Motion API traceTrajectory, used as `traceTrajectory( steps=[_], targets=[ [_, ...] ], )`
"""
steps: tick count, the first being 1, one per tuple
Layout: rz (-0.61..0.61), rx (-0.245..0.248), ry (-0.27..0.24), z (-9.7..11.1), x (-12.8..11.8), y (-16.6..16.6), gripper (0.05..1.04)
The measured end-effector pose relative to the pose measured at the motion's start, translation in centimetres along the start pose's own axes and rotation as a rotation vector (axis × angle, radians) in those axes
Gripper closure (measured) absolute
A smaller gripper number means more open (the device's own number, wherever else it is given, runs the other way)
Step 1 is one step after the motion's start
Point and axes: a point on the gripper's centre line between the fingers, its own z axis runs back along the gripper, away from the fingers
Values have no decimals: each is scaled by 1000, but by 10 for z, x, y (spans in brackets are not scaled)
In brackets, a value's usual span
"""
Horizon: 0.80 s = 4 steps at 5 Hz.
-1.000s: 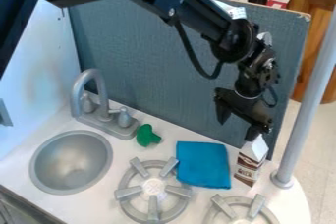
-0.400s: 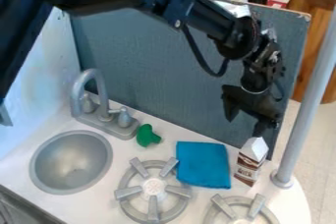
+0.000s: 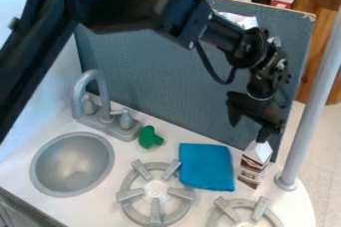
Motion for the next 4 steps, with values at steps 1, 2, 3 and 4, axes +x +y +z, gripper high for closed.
traceTrajectory(
  steps=[1, 2, 3, 4],
  targets=[
    [-9, 22, 26, -8, -1, -6, 80],
    [-14, 25, 23, -10, -1, -13, 80],
    [-3, 43, 67, -26, -11, -14, 80],
    [-13, 57, 68, -33, -11, -21, 80]
  ],
)
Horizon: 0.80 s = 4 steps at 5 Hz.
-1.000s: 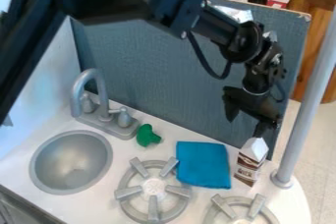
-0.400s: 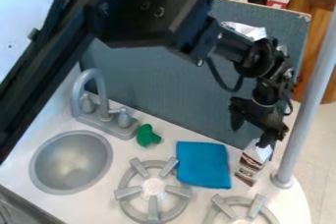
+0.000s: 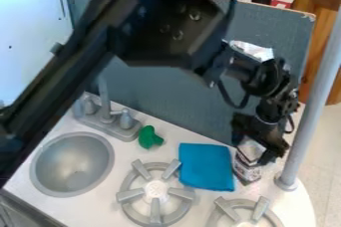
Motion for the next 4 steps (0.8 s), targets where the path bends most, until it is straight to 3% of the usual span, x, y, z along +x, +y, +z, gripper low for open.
traceTrajectory(
  steps=[1, 3, 4],
  targets=[
    [-5, 11, 12, -7, -1, -4, 80],
    [-20, 16, 28, -13, 2, -4, 224],
    [-9, -12, 31, -13, 3, -3, 224]
  ],
)
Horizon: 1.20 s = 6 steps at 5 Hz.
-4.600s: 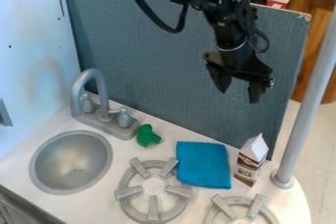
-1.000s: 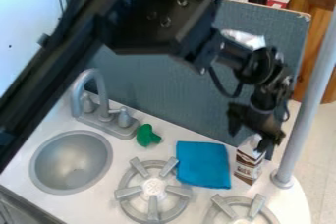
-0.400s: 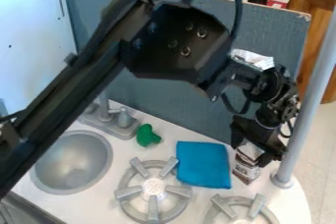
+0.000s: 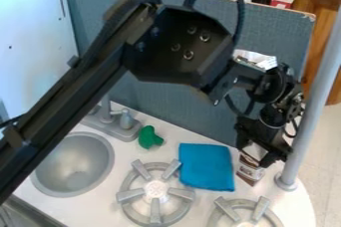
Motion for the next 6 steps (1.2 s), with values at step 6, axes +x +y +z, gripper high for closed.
traceTrajectory(
  steps=[6],
  targets=[
    [318, 23, -5, 72, -93, 92, 224]
  ],
)
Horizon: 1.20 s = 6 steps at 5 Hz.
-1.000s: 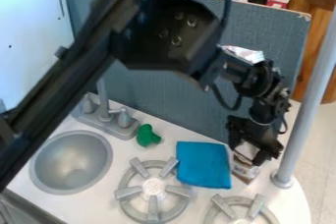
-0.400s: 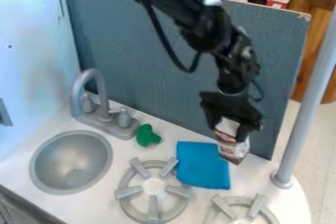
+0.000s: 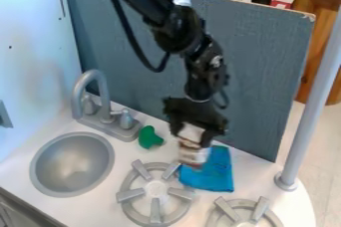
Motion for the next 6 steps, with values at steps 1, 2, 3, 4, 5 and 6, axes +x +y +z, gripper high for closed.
traceTrajectory(
  steps=[1, 2, 3, 4, 5, 6],
  targets=[
    [106, 70, 47, -11, -14, 32, 224],
    [248, 127, 136, -19, -38, 57, 224],
    [369, 150, 227, -26, -62, 86, 224],
    [497, 196, 245, -33, -78, 115, 224],
    [502, 188, 216, -44, -92, 140, 224],
    [418, 140, 150, -53, -95, 158, 224]
  ],
)
